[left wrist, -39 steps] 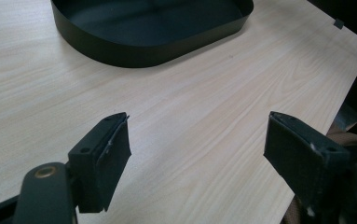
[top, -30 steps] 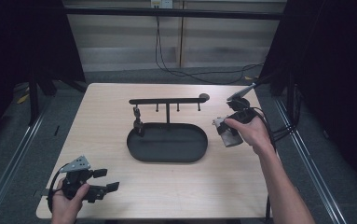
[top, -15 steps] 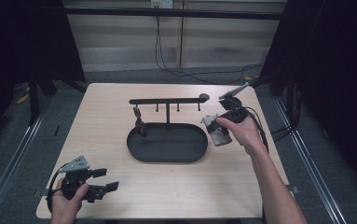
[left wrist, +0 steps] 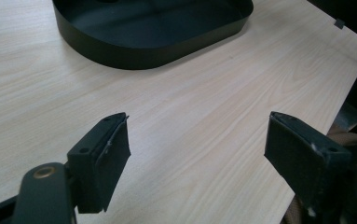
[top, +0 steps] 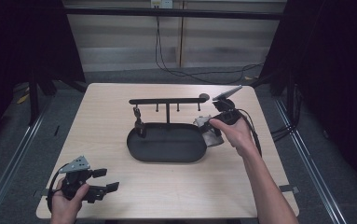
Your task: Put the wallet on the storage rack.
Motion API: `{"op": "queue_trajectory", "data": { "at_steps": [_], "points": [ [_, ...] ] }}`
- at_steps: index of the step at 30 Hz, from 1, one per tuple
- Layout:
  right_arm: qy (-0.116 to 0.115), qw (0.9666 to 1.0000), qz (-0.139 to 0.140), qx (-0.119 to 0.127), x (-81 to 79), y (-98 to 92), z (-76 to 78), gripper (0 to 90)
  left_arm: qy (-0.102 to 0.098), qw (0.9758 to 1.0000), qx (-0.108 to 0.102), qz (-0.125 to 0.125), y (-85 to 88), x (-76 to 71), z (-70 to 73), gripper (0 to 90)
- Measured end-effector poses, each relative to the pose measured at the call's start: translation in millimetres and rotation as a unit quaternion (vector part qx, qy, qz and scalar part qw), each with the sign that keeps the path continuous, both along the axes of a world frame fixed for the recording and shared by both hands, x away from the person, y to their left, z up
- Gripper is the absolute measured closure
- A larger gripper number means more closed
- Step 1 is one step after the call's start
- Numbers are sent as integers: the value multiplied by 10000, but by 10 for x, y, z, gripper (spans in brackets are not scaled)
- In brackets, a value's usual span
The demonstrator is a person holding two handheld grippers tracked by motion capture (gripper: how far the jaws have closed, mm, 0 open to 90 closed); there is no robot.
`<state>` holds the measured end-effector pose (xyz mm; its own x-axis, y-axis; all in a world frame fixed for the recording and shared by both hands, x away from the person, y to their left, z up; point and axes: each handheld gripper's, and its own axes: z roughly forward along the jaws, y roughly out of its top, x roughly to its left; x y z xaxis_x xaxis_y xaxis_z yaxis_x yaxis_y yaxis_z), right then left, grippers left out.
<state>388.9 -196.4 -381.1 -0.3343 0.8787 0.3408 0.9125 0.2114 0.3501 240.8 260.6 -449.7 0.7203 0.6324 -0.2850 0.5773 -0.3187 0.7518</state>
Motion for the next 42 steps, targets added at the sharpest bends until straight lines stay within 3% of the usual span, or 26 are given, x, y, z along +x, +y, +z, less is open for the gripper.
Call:
{"op": "queue_trajectory", "data": {
  "at_steps": [5,18,22,29,42],
  "points": [
    [29,10000,3,65,2,43,-104,331,24,10000,13,94,4,8,-12,194],
    [22,9998,-120,161,28,156,-285,332,40,10000,11,53,-9,5,-14,193],
    [8,9992,-222,324,7,134,-372,332,26,10000,-1,45,-11,8,-12,194],
    [-3,9988,-266,405,26,212,-496,332,36,10000,43,5,-28,8,-20,202],
    [-109,9985,-356,410,79,364,-657,331,7,10000,35,13,-15,3,-10,202]
  ]
}}
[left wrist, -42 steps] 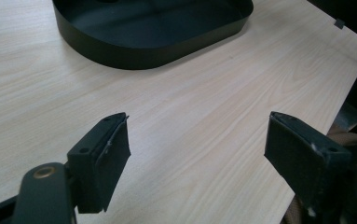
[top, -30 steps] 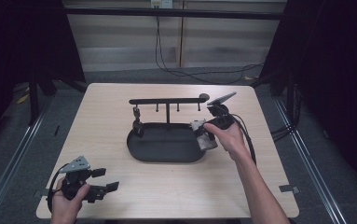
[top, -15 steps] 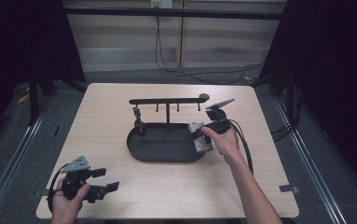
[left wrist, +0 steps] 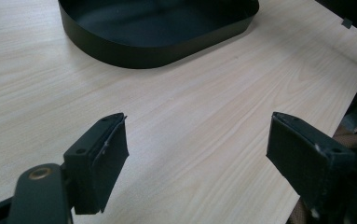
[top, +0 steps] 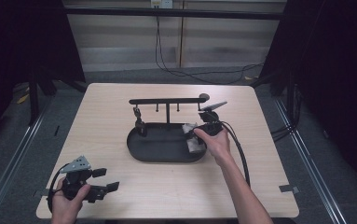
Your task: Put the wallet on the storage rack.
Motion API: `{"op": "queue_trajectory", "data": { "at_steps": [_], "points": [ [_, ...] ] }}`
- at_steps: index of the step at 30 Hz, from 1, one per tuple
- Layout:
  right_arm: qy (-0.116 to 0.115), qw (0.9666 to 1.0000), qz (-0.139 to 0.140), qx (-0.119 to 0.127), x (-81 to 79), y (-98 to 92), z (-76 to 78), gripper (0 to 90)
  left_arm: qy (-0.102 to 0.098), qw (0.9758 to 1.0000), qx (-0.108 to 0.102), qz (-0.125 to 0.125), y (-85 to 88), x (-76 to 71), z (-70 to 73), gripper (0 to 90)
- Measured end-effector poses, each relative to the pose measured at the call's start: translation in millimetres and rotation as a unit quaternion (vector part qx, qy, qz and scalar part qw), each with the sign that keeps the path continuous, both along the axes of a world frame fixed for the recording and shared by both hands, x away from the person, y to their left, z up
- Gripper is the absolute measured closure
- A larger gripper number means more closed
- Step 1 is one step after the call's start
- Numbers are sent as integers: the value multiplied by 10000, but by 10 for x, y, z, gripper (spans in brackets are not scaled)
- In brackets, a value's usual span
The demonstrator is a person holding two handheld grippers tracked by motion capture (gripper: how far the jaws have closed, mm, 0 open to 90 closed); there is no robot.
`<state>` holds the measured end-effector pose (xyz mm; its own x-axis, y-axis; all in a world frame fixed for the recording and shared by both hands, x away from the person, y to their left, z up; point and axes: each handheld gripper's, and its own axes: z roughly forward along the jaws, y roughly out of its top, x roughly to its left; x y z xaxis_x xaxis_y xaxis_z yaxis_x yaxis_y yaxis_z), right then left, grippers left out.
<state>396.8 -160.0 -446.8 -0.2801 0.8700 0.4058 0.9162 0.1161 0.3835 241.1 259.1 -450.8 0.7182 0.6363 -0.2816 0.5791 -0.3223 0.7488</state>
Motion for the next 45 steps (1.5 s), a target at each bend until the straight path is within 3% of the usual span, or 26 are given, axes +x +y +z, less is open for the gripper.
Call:
{"op": "queue_trajectory", "data": {
  "at_steps": [23,27,45],
  "points": [
    [9,9992,44,-408,44,109,-191,330,1,10000,4,-26,-5,0,-1,201],
    [-25,9981,188,-588,40,150,-243,329,13,10000,-9,-18,-1,7,-3,202],
    [-344,9965,351,-674,-23,202,-309,297,-29,10000,-25,39,8,2,2,203]
  ]
}}
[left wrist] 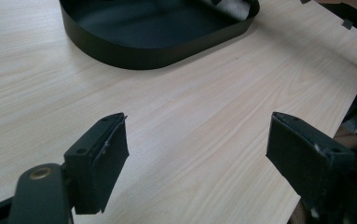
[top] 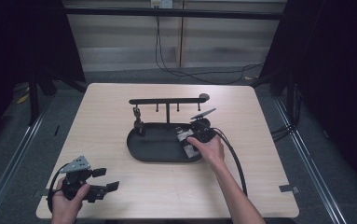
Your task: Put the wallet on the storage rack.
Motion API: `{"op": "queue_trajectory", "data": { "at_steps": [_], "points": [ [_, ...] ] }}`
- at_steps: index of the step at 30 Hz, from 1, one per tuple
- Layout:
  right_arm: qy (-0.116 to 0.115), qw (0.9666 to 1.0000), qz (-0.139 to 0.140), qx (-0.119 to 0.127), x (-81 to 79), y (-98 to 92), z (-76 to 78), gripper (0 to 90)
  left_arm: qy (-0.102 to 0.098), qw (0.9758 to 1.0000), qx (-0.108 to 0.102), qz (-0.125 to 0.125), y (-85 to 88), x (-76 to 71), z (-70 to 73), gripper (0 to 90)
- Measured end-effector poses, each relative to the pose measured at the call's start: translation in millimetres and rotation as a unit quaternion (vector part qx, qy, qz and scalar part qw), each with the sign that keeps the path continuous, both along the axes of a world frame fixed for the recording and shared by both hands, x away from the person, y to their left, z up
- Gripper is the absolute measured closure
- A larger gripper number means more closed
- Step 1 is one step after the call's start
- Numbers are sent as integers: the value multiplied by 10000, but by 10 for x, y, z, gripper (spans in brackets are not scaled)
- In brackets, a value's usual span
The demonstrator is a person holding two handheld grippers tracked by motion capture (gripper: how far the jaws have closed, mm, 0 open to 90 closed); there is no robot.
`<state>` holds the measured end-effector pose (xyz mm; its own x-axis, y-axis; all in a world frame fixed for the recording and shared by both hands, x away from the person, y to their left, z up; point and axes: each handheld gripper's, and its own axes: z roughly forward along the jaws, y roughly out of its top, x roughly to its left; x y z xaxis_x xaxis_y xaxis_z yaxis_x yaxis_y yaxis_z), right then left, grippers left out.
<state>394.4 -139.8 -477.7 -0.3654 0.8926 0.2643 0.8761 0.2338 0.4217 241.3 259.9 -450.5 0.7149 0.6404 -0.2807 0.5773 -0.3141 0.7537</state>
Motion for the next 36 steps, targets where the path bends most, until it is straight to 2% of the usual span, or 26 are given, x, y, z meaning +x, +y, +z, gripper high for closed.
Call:
{"op": "queue_trajectory", "data": {
  "at_steps": [6,7,14,16,19,21,24,26,27,28,30,35,36],
  "points": [
    [-89,9999,-26,61,-23,-1,25,297,3,10000,8,13,8,9,-4,203],
    [-196,9998,-9,81,-40,-24,44,288,-2,10000,4,4,8,8,-3,203],
    [-445,9986,-29,281,-122,-110,202,254,-5,10000,18,65,28,14,-4,203],
    [-536,9979,-60,349,-145,-143,246,219,3,10000,16,80,32,15,-7,203],
    [-705,9959,-86,566,-212,-208,289,225,-18,9999,-11,135,42,23,-6,203],
    [-776,9955,-104,529,-248,-251,315,207,-12,9999,0,153,46,36,-15,203],
    [-934,9940,-109,552,-301,-335,361,194,-88,9997,-101,216,64,35,-11,210],
    [-971,9938,-102,539,-318,-352,369,191,-59,9997,-72,212,66,45,-17,210],
    [-1059,9930,-69,520,-387,-398,370,190,-2,9997,-60,234,74,59,-37,210],
    [-1059,9930,-69,520,-387,-398,370,190,-2,9997,-60,234,74,59,-37,209],
    [-1086,9930,-44,465,-493,-470,349,184,28,9997,-40,243,83,71,-44,210],
    [-1192,9916,-175,477,-605,-619,343,182,42,9997,-40,247,86,77,-45,210],
    [-1293,9897,-264,555,-667,-690,359,191,29,9996,-60,259,79,69,-43,210]
  ]
}}
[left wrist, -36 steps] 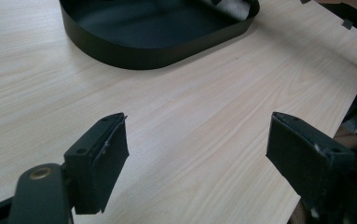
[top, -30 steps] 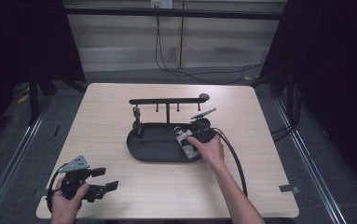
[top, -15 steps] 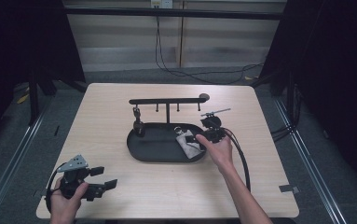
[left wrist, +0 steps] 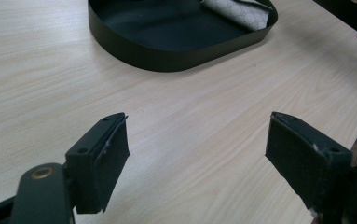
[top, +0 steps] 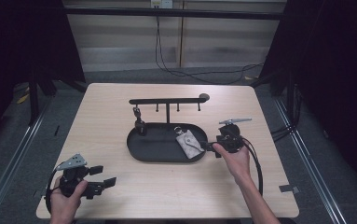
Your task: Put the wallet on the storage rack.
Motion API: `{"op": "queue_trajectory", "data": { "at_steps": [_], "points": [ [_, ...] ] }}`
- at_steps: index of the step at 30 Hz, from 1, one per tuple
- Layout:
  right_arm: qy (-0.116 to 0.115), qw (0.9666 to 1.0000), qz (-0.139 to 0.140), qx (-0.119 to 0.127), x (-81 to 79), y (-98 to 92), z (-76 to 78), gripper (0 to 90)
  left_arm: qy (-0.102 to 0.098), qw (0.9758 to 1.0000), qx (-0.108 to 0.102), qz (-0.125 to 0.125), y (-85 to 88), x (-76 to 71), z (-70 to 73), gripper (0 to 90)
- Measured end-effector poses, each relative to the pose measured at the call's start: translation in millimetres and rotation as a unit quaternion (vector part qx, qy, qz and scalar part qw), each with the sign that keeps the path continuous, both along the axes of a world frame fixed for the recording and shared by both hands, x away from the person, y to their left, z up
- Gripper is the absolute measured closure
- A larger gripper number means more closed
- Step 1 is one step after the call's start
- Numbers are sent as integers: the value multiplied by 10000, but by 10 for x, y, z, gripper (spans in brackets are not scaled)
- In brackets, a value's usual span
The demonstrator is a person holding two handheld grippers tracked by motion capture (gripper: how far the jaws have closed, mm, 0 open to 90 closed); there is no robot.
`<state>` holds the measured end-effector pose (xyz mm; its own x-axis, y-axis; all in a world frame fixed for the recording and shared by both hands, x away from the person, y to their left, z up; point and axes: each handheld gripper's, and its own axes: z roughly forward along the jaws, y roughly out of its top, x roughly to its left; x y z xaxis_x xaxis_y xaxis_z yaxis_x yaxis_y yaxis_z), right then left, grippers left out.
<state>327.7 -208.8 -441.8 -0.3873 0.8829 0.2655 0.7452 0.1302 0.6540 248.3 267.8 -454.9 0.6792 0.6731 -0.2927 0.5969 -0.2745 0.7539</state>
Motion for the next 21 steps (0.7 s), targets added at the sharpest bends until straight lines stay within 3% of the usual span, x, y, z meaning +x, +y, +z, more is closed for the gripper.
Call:
{"op": "queue_trajectory", "data": {
  "at_steps": [8,9,11,18,21],
  "points": [
    [-299,9995,36,-60,-265,-175,24,176,-83,9999,-105,22,20,-11,15,213],
    [-365,9993,-30,-51,-382,-266,37,179,-97,9999,-106,12,27,-12,16,213],
    [-407,9991,-83,-92,-458,-321,44,178,-69,9999,-105,-13,20,-14,13,213],
    [-425,9983,-351,-200,-822,-604,-83,181,-63,9999,-24,-93,-6,-19,10,212],
    [-375,9983,-378,-218,-884,-676,-141,177,-33,9999,-14,-103,-15,-16,4,212]
  ]
}}
